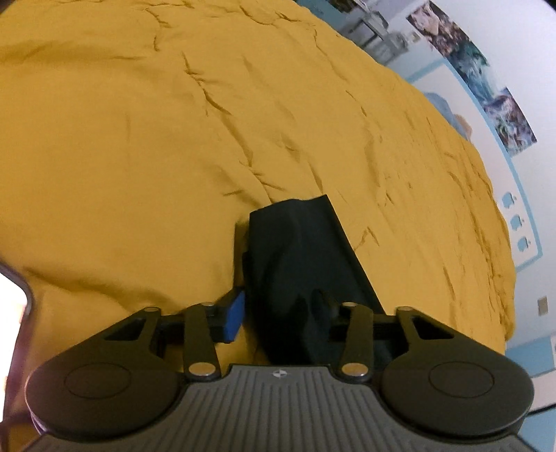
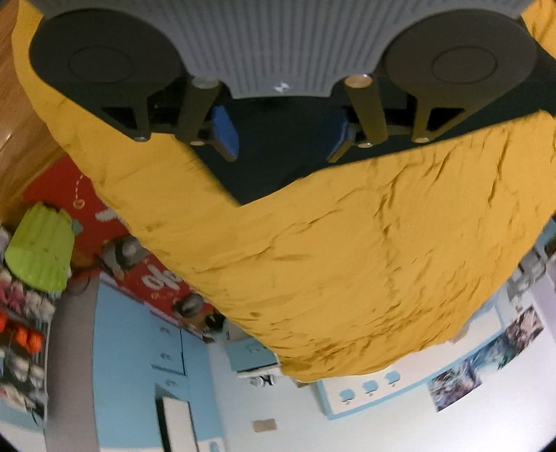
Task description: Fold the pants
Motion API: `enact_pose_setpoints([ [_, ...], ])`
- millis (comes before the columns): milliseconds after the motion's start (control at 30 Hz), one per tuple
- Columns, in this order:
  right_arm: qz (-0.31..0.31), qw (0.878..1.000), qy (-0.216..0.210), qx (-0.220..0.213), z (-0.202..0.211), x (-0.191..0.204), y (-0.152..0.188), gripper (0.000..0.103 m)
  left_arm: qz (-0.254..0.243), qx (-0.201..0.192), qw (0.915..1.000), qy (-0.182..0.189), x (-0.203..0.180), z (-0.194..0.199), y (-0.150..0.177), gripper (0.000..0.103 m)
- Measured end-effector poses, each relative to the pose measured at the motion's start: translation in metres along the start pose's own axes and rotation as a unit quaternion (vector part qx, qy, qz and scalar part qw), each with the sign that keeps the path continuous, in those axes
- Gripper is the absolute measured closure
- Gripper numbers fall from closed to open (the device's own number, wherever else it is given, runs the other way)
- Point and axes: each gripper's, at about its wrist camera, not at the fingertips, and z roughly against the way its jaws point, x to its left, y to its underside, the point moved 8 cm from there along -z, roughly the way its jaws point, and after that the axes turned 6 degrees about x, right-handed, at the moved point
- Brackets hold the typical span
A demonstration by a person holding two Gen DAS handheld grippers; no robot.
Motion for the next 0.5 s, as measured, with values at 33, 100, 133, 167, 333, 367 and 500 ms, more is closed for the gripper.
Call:
enact_pose_setpoints([
  [33, -0.007, 1.0, -0.009, 0.012, -0.004, -0.012, -0.008, 0.047, 0.002, -0.005, 1.0, -0.002, 0.0, 0.0, -0.001, 0.067],
  [100, -0.018, 0.999, -0.017, 0.036, -0.018, -0.034, -0.024, 0.047, 0.007, -0.011, 0.9999, -0.009, 0.001, 0.002, -0.002, 0.086],
  [133, -0.021, 0.998, -0.023, 0.05, -0.026, -0.043, -0.029, 0.047, 0.007, -0.012, 0.9999, -0.01, 0.001, 0.002, -0.002, 0.088],
  [167, -0.024, 0.997, -0.036, 0.068, -0.036, -0.049, -0.033, 0.047, 0.006, -0.013, 0.9998, -0.01, -0.001, 0.003, 0.0, 0.095],
  [333, -0.082, 0.982, -0.104, 0.134, -0.092, -0.074, -0.038, 0.047, -0.02, -0.031, 0.9989, -0.03, -0.017, 0.013, -0.001, 0.098],
  [367, -0.099, 0.976, -0.123, 0.15, -0.103, -0.077, -0.036, 0.047, -0.026, -0.034, 0.9985, -0.033, -0.019, 0.015, -0.001, 0.098],
  [500, -0.155, 0.951, -0.192, 0.187, -0.136, -0.086, -0.024, 0.051, -0.04, -0.037, 0.9971, -0.052, -0.027, 0.017, -0.002, 0.098],
])
